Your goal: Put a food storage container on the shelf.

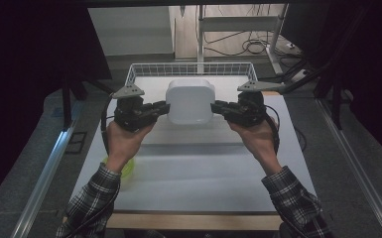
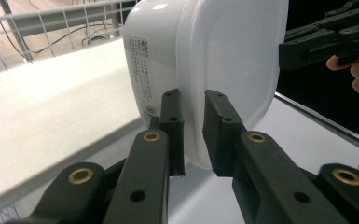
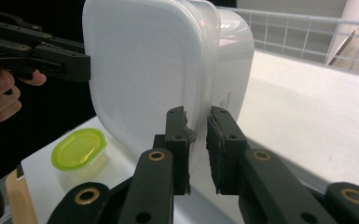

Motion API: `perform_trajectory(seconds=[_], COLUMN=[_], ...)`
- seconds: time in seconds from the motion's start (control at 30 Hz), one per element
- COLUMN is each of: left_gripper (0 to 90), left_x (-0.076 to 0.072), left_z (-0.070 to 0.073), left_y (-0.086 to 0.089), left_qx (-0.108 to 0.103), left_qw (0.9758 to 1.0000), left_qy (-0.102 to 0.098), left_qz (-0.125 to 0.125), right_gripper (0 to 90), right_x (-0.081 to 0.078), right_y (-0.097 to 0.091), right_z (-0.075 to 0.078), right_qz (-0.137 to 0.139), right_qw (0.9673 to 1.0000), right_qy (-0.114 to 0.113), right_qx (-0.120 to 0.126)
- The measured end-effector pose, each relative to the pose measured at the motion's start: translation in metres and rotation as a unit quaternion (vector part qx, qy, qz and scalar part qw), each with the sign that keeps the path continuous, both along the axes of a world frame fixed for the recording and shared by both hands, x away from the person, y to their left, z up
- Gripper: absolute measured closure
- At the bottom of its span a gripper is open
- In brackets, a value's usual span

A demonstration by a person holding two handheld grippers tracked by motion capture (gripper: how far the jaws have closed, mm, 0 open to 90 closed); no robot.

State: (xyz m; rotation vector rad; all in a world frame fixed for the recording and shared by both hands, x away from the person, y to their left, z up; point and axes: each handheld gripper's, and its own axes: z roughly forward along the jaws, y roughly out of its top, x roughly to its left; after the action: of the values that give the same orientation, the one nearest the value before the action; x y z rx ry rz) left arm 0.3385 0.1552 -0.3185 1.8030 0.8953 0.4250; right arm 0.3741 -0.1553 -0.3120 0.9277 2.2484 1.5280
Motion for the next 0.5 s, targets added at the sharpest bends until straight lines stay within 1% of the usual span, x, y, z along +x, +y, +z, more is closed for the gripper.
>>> perform_trajectory(seconds=[0.03, 0.07, 0.17, 0.2, 0.27, 0.3, 0.37, 0.4, 0.5], left_gripper=[79.4, 79.4, 79.4, 79.4, 79.5, 79.4, 79.4, 79.4, 79.4], left_x=[0.002, 0.005, 0.014, 0.014, 0.018, 0.02, 0.024, 0.028, 0.032], left_z=[0.001, 0.002, 0.006, 0.006, 0.008, 0.009, 0.01, 0.011, 0.012], left_y=[0.0, 0.001, 0.002, 0.002, 0.003, 0.003, 0.003, 0.003, 0.003], left_qx=[0.0, -0.003, -0.008, -0.008, -0.012, -0.011, -0.012, -0.011, -0.012], left_qw=[1.0, 1.0, 1.0, 1.0, 0.9999, 0.9999, 0.9999, 0.9999, 0.9999], left_qy=[0.0, 0.002, 0.005, 0.005, 0.007, 0.005, 0.004, 0.003, 0.004], left_qz=[0.0, 0.0, 0.002, 0.002, 0.005, 0.006, 0.008, 0.009, 0.01], right_gripper=[78.7, 78.6, 78.6, 78.6, 78.5, 78.4, 78.4, 78.2, 78.1], right_x=[0.0, 0.005, 0.011, 0.011, 0.015, 0.02, 0.022, 0.027, 0.03], right_y=[0.0, 0.001, 0.002, 0.002, 0.003, 0.004, 0.005, 0.006, 0.006], right_z=[0.0, 0.003, 0.006, 0.006, 0.009, 0.011, 0.012, 0.015, 0.017], right_qz=[0.0, -0.001, -0.002, -0.002, -0.004, -0.007, -0.009, -0.012, -0.015], right_qw=[1.0, 1.0, 1.0, 1.0, 1.0, 1.0, 1.0, 0.9999, 0.9999], right_qy=[0.0, 0.0, 0.001, 0.001, 0.003, 0.002, 0.002, 0.002, 0.002], right_qx=[0.0, 0.001, 0.002, 0.002, 0.002, 0.002, 0.001, 0.0, 0.0])
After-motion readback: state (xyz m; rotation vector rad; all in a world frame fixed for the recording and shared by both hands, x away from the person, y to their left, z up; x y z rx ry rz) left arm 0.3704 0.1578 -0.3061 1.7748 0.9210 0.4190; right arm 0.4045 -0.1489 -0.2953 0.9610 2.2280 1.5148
